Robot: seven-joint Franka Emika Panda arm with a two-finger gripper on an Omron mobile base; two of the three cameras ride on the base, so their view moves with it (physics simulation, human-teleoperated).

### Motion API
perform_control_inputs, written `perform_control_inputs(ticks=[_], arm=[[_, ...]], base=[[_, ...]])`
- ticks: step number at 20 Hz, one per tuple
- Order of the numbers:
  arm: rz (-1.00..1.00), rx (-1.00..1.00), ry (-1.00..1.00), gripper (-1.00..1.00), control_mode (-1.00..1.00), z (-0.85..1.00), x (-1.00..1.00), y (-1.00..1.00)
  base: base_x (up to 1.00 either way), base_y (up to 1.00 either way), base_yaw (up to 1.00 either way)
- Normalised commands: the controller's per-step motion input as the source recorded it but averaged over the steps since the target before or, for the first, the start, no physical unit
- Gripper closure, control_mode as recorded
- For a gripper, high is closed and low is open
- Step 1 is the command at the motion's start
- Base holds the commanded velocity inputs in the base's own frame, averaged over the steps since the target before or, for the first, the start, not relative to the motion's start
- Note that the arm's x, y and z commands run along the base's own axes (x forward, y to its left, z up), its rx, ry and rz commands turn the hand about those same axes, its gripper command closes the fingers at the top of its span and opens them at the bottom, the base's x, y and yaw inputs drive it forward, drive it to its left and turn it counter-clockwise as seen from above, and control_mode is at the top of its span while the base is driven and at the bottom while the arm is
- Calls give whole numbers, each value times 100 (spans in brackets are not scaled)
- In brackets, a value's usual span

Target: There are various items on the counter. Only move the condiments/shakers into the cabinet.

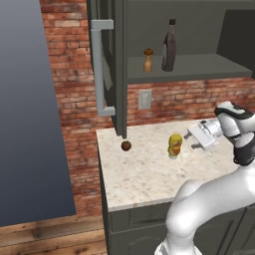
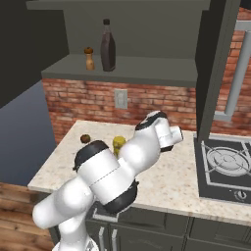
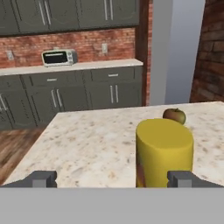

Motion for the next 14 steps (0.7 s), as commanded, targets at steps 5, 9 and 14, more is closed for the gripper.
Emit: perform_control_inputs(ticks=[5,9,14], arm=[[0,0,0,-100,-100,-5,7,0],[0,0,0,-100,-100,-6,1,4],[0,3,0,-100,-100,-9,0,7]], base=[[0,0,0],[0,0,0],[0,0,0]])
